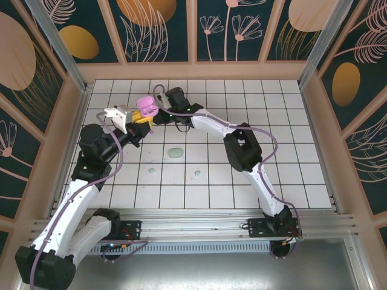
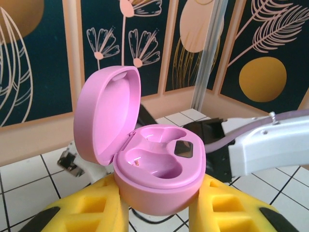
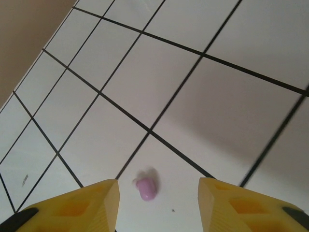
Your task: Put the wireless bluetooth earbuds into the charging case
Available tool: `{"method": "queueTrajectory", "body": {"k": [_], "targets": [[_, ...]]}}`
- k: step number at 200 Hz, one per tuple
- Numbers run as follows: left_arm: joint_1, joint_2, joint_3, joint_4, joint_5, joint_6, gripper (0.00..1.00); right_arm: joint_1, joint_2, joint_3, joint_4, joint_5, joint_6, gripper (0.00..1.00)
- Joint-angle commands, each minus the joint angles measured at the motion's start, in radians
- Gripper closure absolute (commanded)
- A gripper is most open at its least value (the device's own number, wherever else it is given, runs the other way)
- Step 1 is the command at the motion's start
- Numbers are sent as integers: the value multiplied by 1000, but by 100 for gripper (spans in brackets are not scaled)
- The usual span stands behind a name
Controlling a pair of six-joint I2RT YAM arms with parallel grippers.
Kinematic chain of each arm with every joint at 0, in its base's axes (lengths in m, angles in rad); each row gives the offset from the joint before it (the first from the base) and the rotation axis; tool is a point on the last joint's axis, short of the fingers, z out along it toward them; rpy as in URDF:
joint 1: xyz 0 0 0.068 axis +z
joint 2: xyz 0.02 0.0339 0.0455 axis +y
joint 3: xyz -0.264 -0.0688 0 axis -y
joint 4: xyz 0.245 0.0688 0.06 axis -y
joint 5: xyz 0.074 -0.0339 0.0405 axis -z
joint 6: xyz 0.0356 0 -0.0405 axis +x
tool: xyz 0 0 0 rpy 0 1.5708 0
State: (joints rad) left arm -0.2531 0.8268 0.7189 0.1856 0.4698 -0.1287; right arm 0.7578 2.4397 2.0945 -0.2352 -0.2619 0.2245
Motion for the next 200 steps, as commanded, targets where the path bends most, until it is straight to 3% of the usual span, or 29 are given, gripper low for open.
{"method": "queueTrajectory", "body": {"k": [1,79,200], "targets": [[8,-41,-18,-24,-24,-8,87,28,58,94,-67,38,-59,56],[7,-101,-32,-64,-33,0,87,67,150,158,-117,59,-122,69],[7,-109,-38,-66,-31,-2,88,80,212,212,-161,50,-190,68]]}}
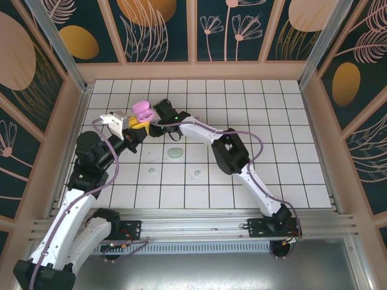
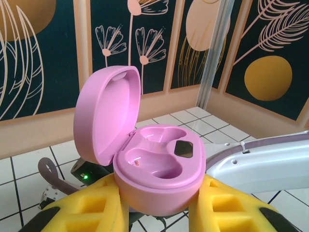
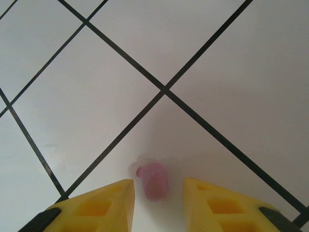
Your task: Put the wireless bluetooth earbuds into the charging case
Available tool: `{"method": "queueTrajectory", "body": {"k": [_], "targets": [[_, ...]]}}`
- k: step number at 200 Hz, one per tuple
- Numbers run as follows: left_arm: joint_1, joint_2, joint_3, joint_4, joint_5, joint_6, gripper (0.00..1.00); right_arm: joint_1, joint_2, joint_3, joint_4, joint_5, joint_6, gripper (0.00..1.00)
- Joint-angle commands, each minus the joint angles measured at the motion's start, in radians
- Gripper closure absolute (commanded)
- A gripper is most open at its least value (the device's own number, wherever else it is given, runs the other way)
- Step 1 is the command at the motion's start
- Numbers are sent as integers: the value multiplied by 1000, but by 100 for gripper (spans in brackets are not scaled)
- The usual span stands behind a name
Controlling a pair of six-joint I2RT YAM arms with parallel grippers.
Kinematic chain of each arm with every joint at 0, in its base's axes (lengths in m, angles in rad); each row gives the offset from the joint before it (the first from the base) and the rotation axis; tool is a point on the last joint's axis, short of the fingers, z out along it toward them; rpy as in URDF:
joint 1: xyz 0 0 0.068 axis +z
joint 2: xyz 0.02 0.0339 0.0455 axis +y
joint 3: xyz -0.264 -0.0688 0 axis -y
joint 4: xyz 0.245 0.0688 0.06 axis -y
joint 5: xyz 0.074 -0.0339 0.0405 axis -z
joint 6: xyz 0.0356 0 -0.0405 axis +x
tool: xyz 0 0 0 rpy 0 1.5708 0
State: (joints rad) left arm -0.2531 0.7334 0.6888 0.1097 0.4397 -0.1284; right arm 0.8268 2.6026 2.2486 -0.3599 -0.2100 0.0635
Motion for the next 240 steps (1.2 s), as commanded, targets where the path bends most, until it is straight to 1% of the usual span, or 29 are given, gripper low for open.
{"method": "queueTrajectory", "body": {"k": [1,27,73,112,138,162,188,203,240], "targets": [[7,-17,-8,10,-1,-2,88,10,50,60,-37,-2,-30,68],[8,-19,-7,6,-3,0,88,20,74,98,-58,7,-49,68],[7,-23,-8,2,-7,3,88,29,86,101,-71,36,-74,69],[7,-23,-11,-1,-8,6,88,32,79,99,-94,61,-97,78],[8,-24,-13,1,-7,4,88,29,41,65,-98,76,-115,86],[8,-18,-17,15,16,3,89,17,-41,-44,-59,88,-127,88],[8,-4,-23,48,60,1,90,-14,-163,-219,19,76,-128,89],[7,11,-25,75,99,-2,90,-39,-241,-335,67,59,-122,90],[6,55,-49,182,234,-21,90,-98,-453,-641,152,33,-134,90]]}}
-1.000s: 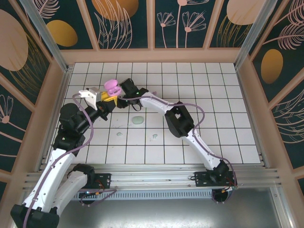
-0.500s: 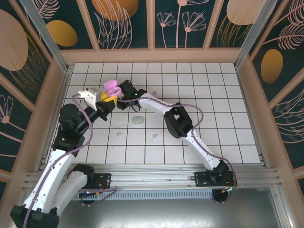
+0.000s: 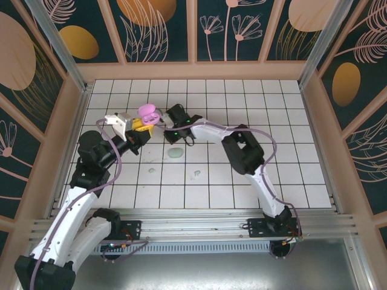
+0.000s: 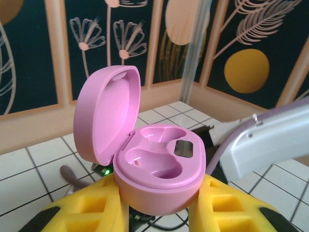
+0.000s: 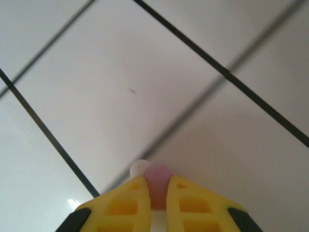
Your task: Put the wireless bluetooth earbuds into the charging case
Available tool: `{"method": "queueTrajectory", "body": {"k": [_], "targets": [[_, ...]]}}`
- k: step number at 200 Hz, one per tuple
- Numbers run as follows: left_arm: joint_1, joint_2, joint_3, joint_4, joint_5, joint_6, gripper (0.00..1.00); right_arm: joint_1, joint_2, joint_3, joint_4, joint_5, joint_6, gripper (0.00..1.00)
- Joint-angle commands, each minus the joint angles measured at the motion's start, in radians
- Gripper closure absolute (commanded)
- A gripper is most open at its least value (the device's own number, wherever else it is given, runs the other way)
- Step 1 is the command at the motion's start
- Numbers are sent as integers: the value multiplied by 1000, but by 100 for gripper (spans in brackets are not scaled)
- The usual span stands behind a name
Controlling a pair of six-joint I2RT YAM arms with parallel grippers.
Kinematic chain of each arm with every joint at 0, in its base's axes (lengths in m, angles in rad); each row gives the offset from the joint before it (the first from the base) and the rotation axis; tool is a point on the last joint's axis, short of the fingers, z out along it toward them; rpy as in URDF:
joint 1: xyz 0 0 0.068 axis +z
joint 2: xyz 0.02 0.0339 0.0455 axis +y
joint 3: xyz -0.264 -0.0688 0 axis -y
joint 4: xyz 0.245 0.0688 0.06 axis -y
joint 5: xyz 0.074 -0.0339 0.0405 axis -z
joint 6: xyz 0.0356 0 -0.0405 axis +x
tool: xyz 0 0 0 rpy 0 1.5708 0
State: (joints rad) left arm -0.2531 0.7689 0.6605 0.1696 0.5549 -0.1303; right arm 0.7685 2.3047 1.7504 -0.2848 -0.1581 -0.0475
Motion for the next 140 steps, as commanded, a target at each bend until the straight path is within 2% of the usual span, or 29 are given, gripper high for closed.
{"method": "queueTrajectory", "body": {"k": [1,38,75,110,140], "targets": [[6,20,-22,126,122,-20,90,-41,-163,-153,78,-19,-25,90],[4,70,-79,312,251,-77,91,-152,-374,-469,118,-91,-50,90],[-42,132,-105,404,254,-65,92,-266,-513,-673,67,-141,-84,90],[-120,225,-99,455,223,-43,93,-316,-575,-764,17,-94,-153,90],[-158,297,-96,515,218,-55,94,-329,-558,-757,-14,-50,-191,87]]}}
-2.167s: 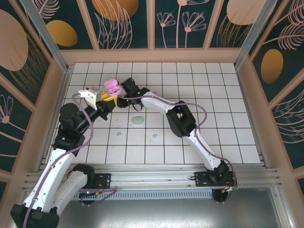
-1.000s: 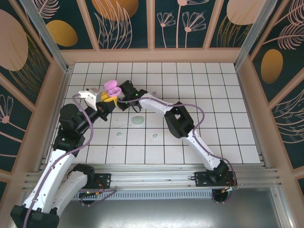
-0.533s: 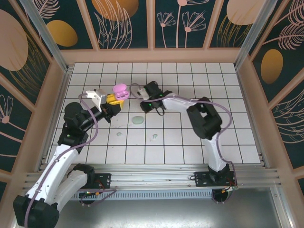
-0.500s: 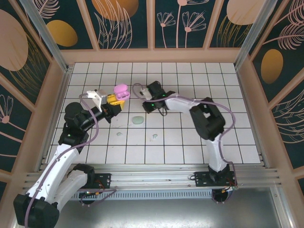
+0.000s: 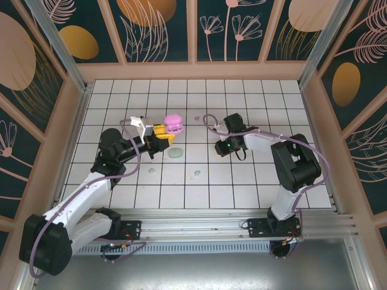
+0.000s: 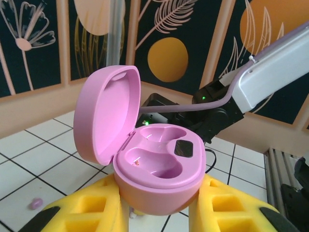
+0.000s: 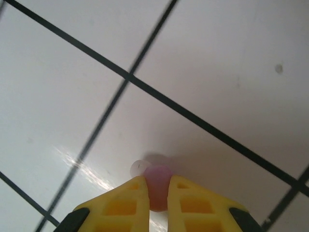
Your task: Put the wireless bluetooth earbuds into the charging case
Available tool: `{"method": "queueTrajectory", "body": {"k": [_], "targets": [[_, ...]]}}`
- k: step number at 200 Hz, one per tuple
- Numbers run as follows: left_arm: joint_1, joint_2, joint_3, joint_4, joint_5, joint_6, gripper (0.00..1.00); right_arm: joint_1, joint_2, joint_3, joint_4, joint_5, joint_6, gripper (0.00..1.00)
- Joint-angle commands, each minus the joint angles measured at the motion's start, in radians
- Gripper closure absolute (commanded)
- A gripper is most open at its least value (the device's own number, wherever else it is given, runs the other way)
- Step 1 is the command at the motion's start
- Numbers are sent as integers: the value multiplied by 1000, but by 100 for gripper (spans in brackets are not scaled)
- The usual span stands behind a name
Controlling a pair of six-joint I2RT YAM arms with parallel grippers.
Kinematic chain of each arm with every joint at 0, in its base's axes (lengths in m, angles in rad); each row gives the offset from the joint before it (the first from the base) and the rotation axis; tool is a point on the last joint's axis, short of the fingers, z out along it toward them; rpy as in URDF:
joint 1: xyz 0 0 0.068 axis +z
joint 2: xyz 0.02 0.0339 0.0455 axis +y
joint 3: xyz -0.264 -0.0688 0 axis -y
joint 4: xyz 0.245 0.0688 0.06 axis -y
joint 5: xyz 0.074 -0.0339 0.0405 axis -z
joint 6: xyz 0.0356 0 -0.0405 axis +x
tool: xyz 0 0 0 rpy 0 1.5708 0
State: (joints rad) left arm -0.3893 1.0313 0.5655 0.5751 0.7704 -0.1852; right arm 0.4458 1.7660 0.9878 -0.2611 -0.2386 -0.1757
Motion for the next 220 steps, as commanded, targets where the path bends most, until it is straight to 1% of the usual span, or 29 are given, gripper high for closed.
{"method": "queueTrajectory", "body": {"k": [1,24,39,58,84,104,122,142,160,169,185,193,203,220], "targets": [[-22,36,0,110,2,0,95,-6,-18,7,-38,30,-64,87],[-29,59,-3,121,0,7,95,-7,6,18,-28,35,-95,84],[-31,62,-9,119,-3,16,95,-6,22,30,-29,58,-106,76],[-30,62,-17,112,-9,27,95,-7,29,50,-43,78,-107,67],[-30,57,-29,101,-17,44,95,-7,-13,63,-50,79,-94,60],[-31,51,-36,98,-28,56,95,-7,-62,79,-68,85,-70,58],[-31,52,-37,91,-35,65,95,-7,-107,95,-89,93,-31,59],[-31,52,-38,86,-42,71,95,-9,-157,89,-99,101,77,60],[-31,50,-39,81,-49,75,96,-7,-206,39,-71,70,261,65],[-31,49,-39,74,-55,78,96,-7,-235,-8,-38,39,386,68],[-31,47,-39,66,-61,82,96,-5,-292,-130,67,-14,602,76],[-30,47,-39,63,-63,82,96,-1,-315,-194,134,-52,678,78],[-31,46,-37,57,-64,82,97,5,-331,-243,178,-61,721,79],[-30,38,-38,45,-60,85,97,-2,-345,-254,142,22,707,82]]}}
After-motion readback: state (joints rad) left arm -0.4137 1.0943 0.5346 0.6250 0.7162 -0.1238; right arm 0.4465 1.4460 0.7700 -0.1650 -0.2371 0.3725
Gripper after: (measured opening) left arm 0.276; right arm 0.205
